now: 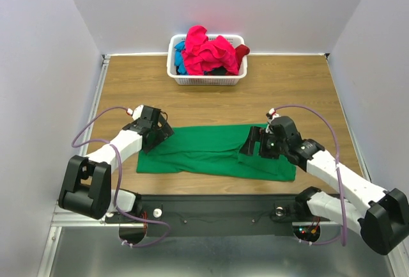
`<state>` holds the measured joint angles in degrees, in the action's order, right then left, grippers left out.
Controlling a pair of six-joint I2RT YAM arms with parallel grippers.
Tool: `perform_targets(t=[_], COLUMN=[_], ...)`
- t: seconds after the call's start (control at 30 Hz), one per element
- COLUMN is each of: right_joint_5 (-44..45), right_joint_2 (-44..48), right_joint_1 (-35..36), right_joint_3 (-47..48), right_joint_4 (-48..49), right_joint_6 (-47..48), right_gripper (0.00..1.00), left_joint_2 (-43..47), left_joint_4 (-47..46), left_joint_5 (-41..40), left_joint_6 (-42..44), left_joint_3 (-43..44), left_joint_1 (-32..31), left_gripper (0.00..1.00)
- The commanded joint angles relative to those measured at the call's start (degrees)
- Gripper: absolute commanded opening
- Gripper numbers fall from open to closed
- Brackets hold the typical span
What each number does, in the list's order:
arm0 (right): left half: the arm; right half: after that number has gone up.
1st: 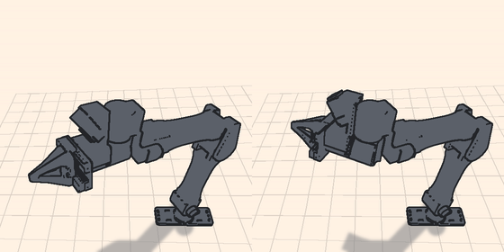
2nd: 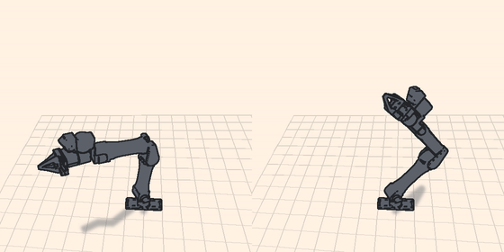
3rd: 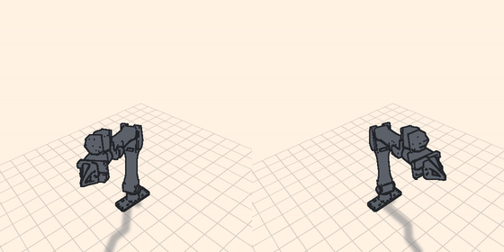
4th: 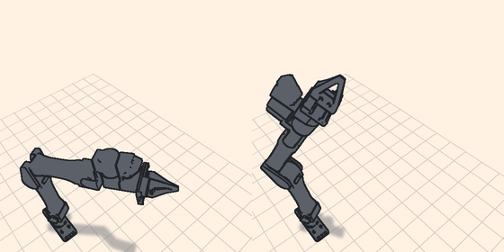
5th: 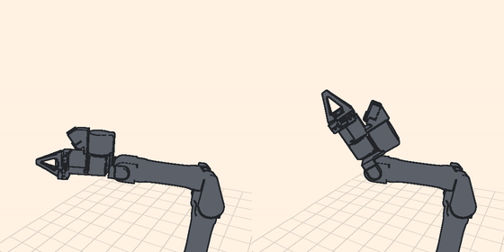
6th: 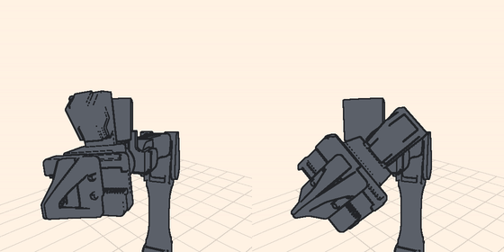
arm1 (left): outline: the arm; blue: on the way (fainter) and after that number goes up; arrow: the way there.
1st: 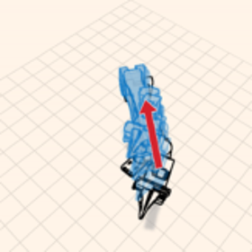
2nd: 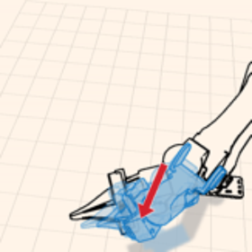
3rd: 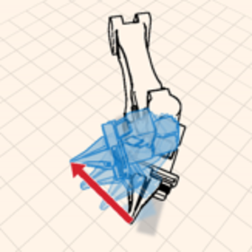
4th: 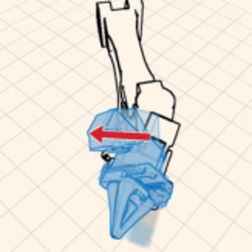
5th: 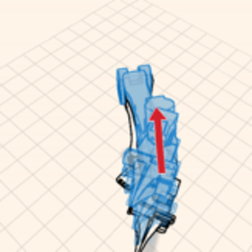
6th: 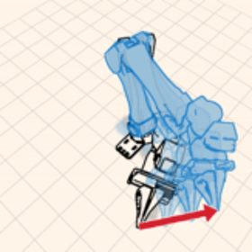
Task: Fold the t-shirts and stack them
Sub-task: Fold the tshirt
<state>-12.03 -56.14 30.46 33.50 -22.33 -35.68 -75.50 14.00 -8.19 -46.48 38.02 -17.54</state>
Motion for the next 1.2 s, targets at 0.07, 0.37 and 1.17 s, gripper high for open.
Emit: perform_targets(t=[0.07,0.37,1.17], right_joint_5=[19.8,26.6,6.0], right_joint_2=[-6.6,-24.8,-62.4], right_joint_1=[-0.2,-1.1,-20.0], right_joint_3=[2.2,8.9,46.7], right_joint_4=[-6.6,-3.0,6.7], right_joint_6=[-6.2,-3.1,30.8], right_gripper=[1.0,1.0,1.0], left_joint_2=[1.8,-2.9,1.9], left_joint_4=[1.7,-1.8,-10.3], left_joint_5=[-1.0,2.0,10.0], left_joint_6=[2.0,1.3,-34.0], left_joint_3=[5.4,-0.7,-11.8], left_joint_1=[-0.8,-2.5,-45.0], left_gripper=[0.98,0.98,0.98])
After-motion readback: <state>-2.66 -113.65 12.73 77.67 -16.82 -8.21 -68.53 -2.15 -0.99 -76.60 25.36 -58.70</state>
